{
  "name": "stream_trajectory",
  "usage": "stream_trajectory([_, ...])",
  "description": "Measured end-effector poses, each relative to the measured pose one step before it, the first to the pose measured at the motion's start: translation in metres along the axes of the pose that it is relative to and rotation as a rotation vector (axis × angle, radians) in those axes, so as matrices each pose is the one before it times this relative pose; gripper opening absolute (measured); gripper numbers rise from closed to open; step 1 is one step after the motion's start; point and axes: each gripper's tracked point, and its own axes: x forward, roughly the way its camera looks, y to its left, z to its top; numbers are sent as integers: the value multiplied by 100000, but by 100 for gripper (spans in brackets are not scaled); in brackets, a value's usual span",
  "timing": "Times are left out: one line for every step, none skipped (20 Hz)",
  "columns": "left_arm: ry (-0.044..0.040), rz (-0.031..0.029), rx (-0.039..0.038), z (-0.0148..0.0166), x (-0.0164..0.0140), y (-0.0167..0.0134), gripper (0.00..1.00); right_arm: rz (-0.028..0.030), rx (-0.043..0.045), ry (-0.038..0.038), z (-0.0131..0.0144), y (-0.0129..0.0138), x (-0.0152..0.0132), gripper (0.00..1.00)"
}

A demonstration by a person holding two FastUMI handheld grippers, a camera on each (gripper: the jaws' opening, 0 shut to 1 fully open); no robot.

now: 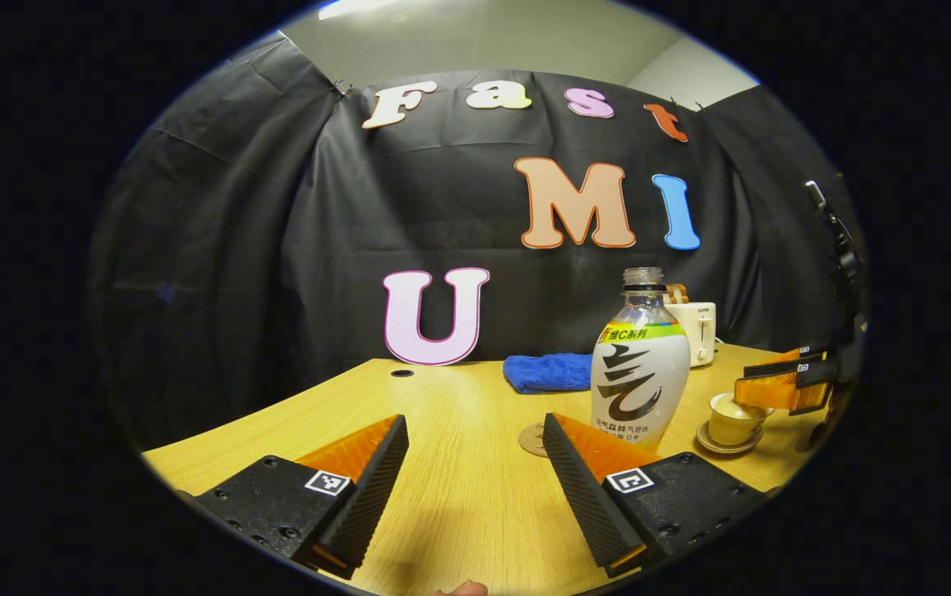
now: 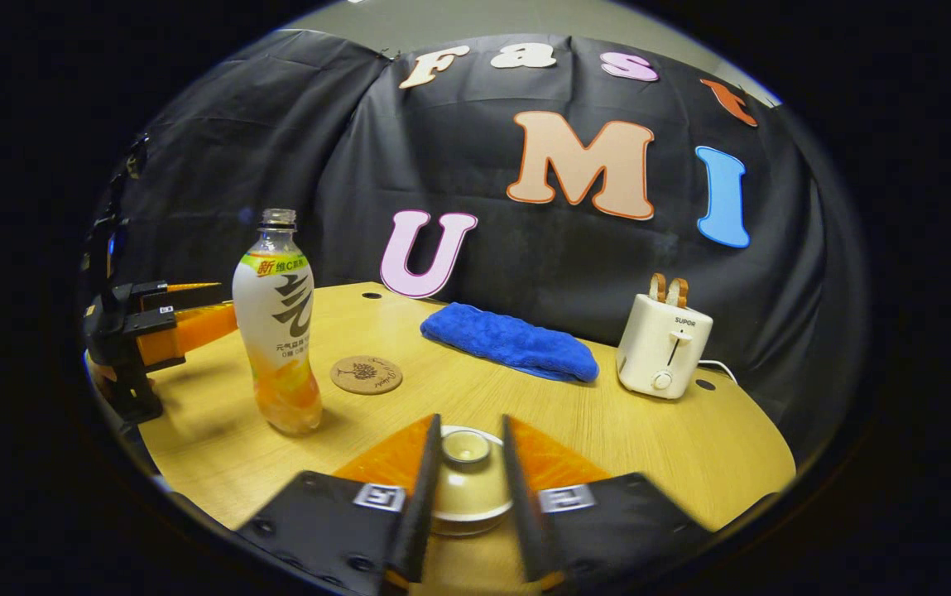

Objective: Open the teacup lid with one hand, grasp the water bottle and pour water into the teacup with the other hand; after pouring, place the water bottle on the coaster and then close the teacup lid.

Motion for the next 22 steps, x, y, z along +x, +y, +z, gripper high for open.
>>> stream_trajectory([6, -12, -15, 60, 18, 2, 96, -47, -83, 411, -121, 29, 156, 43])
stream_trajectory([47, -12, -6, -78, 20, 13, 96, -164, 44, -123, -14, 145, -11, 38])
stream_trajectory([9, 2, -46, -30, 22, -15, 96, 65, 474, 611, -91, -14, 20, 40])
stream_trajectory([18, -12, -2, -1, -23, 39, 96, 173, 790, 196, 50, 28, 75, 43])
stream_trajectory([-21, 15, -12, 67, -21, -17, 95, 1514, 609, 259, 81, 214, 3, 38])
stream_trajectory([8, -2, 32, -36, -21, 26, 96, 91, 1604, 480, -271, 89, 101, 42])
stream_trajectory([-32, -9, -23, 4, -3, -22, 96, 246, 262, -136, 114, -86, -78, 33])
stream_trajectory([13, 21, 36, -1, 16, 7, 96, -42, 1037, 302, -19, -153, -11, 34])
stream_trajectory([-28, -4, -5, 22, 12, -21, 96, -37, 903, 54, 71, -33, 33, 31])
stream_trajectory([-8, 25, 1, -10, -43, 32, 96, -273, 1017, -405, 42, -79, 31, 31])
stream_trajectory([-29, -4, -61, 14, 24, 9, 96, 528, 515, 301, -45, 125, 6, 31])
stream_trajectory([151, 14, 31, -99, 27, 7, 96, 52, 348, -282, 12, -19, -52, 30])
stream_trajectory([-102, 377, -84, 33, -35, 85, 95, 31, 560, -191, 63, -38, -78, 29])
stream_trajectory([154, 285, -48, 3, 24, 50, 96, 108, 268, -145, 79, 28, -40, 31])
stream_trajectory([52, 38, 34, -14, -34, -24, 96, -46, 123, -682, 282, -94, -93, 31])
stream_trajectory([-165, -455, -117, 27, 11, -106, 96, -524, 478, -1032, 264, -248, -124, 29])
stream_trajectory([124, -788, 12, 56, -77, -189, 96, -470, 1073, -793, 352, -340, -97, 29])
stream_trajectory([-33, -477, -167, -100, -26, -121, 96, -196, 1376, -1058, 314, -250, -41, 31])
stream_trajectory([121, -382, -31, 51, -60, -49, 96, -326, 1303, -719, 332, -267, -102, 29])
stream_trajectory([-60, -614, -191, 31, -146, -116, 96, -623, 875, -184, 287, -316, -126, 31])
stream_trajectory([49, -789, -220, 16, -150, -122, 96, -619, 806, -113, 40, -318, -187, 29])
stream_trajectory([355, -996, 362, -119, -243, -172, 96, -356, 597, -280, 115, -203, -215, 29])
